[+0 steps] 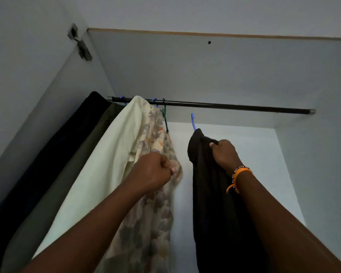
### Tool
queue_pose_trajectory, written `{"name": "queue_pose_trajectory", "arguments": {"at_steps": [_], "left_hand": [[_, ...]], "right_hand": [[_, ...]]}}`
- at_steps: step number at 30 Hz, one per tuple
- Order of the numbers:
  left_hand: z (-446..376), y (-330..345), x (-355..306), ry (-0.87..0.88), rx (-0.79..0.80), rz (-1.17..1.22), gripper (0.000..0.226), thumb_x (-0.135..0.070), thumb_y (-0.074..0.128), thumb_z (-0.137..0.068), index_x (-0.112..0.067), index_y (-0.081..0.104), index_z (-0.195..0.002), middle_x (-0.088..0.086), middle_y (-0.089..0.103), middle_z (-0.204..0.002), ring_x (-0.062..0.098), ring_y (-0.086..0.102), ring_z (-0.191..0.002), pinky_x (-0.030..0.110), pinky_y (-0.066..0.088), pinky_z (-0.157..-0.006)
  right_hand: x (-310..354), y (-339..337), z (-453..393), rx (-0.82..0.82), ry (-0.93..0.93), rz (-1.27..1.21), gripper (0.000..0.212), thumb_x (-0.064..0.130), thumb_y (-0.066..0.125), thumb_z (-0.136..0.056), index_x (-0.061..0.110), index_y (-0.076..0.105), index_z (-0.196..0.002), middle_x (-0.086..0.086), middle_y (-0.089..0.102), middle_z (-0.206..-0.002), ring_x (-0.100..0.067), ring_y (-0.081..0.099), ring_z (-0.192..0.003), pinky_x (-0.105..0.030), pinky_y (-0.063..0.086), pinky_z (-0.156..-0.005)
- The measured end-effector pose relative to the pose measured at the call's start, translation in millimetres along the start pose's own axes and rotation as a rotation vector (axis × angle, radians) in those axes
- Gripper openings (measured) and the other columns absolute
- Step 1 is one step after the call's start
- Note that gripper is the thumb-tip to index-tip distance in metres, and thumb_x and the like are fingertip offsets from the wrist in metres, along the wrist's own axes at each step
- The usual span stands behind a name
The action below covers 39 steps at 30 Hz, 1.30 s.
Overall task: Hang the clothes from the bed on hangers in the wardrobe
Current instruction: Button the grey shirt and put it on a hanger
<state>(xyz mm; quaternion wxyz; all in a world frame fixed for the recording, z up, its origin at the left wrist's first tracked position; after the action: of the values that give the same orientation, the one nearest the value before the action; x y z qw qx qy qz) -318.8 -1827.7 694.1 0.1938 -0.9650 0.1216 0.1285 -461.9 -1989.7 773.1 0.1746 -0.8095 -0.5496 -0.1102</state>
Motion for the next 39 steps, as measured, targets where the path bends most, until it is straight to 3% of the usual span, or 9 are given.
{"name": "queue_pose_trajectory", "arguments": {"at_steps": [4, 7, 16, 19, 22, 24, 27, 30, 39], "left_hand": [[-48, 22, 11, 0.038, -0.022, -0.019, 0.023, -0.024, 0.061, -0.09, -0.002, 0.07, -0.09, 0.002, 0.068, -0.094, 0.013, 0.061, -0.091, 0.019, 0.039, -0.074], [-85, 41, 17, 0.062, -0.022, -0.031, 0.023, -0.022, 0.059, -0.092, -0.003, 0.068, -0.084, -0.005, 0.058, -0.074, 0.004, 0.052, -0.069, 0.017, 0.037, -0.061], [-155, 94, 33, 0.066, 0.003, -0.093, 0.019, -0.022, 0.055, -0.094, -0.009, 0.069, -0.094, -0.005, 0.056, -0.074, 0.009, 0.057, -0.075, 0.019, 0.04, -0.07], [-160, 102, 39, 0.059, 0.001, -0.089, 0.019, -0.022, 0.056, -0.094, -0.009, 0.068, -0.099, -0.009, 0.055, -0.073, 0.007, 0.054, -0.075, 0.018, 0.04, -0.072], [-156, 102, 44, 0.042, -0.035, -0.091, 0.025, -0.026, 0.056, -0.093, -0.013, 0.059, -0.115, -0.004, 0.059, -0.095, 0.014, 0.058, -0.096, 0.018, 0.038, -0.076], [-154, 99, 48, 0.027, -0.076, -0.065, 0.04, -0.027, 0.054, -0.094, -0.016, 0.046, -0.132, 0.003, 0.056, -0.123, 0.019, 0.053, -0.114, 0.019, 0.036, -0.083], [-149, 96, 51, 0.014, -0.099, 0.062, 0.054, -0.026, 0.052, -0.095, -0.019, 0.031, -0.144, 0.004, 0.046, -0.141, 0.019, 0.046, -0.126, 0.02, 0.033, -0.098], [-130, 102, 51, -0.03, -0.033, 0.286, 0.052, -0.035, 0.051, -0.095, -0.024, 0.034, -0.143, -0.003, 0.048, -0.139, 0.016, 0.048, -0.123, 0.031, 0.037, -0.106], [16, 113, 80, -0.212, -0.001, 0.268, 0.039, -0.001, 0.057, -0.085, -0.011, 0.05, -0.122, 0.005, 0.06, -0.109, 0.02, 0.059, -0.101, 0.029, 0.048, -0.079]], "right_hand": [[-10, 39, -71, 0.013, -0.004, -0.118, 0.025, 0.019, 0.045, -0.096, -0.002, 0.058, -0.092, -0.025, 0.059, -0.1, -0.04, 0.056, -0.105, -0.031, 0.035, -0.073], [-4, 59, -120, -0.002, -0.026, -0.177, 0.032, 0.019, 0.043, -0.097, -0.008, 0.058, -0.104, -0.028, 0.059, -0.115, -0.041, 0.054, -0.11, -0.036, 0.041, -0.084], [10, 75, -204, -0.085, -0.132, -0.325, 0.031, 0.013, 0.046, -0.094, -0.013, 0.06, -0.105, -0.03, 0.06, -0.116, -0.04, 0.055, -0.111, -0.039, 0.043, -0.088], [14, 78, -210, -0.07, -0.141, -0.424, 0.022, 0.015, 0.049, -0.092, -0.002, 0.063, -0.093, -0.025, 0.062, -0.11, -0.037, 0.059, -0.107, -0.043, 0.047, -0.092], [19, 92, -189, 0.042, -0.113, -0.581, 0.021, 0.013, 0.049, -0.092, 0.009, 0.055, -0.073, -0.017, 0.061, -0.091, -0.028, 0.059, -0.089, -0.037, 0.048, -0.077], [27, 106, -173, 0.146, -0.107, -0.665, 0.017, 0.014, 0.051, -0.093, 0.0, 0.06, -0.088, -0.019, 0.061, -0.094, -0.029, 0.06, -0.085, -0.031, 0.048, -0.067], [42, 116, -150, 0.269, -0.07, -0.747, 0.04, 0.022, 0.052, -0.095, -0.007, 0.051, -0.123, -0.021, 0.061, -0.116, -0.032, 0.061, -0.1, -0.025, 0.048, -0.068], [43, 122, -117, 0.361, -0.022, -0.846, 0.041, 0.023, 0.05, -0.096, -0.001, 0.047, -0.129, -0.021, 0.06, -0.119, -0.029, 0.061, -0.097, -0.031, 0.051, -0.075], [-15, 139, 93, 0.435, 0.005, -0.539, 0.032, 0.02, 0.046, -0.097, 0.01, 0.046, -0.127, -0.01, 0.056, -0.123, -0.024, 0.054, -0.112, -0.041, 0.044, -0.099]]}}
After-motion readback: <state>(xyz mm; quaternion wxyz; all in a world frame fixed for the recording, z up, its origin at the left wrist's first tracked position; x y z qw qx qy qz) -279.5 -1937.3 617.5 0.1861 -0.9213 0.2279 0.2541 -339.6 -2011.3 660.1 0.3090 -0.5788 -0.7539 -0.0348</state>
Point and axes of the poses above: each hand's wrist, its own z-axis away from the middle knuckle, its own y-axis out of the palm, x = y × z, the point moved 5 cm from there along -z, towards the middle knuckle
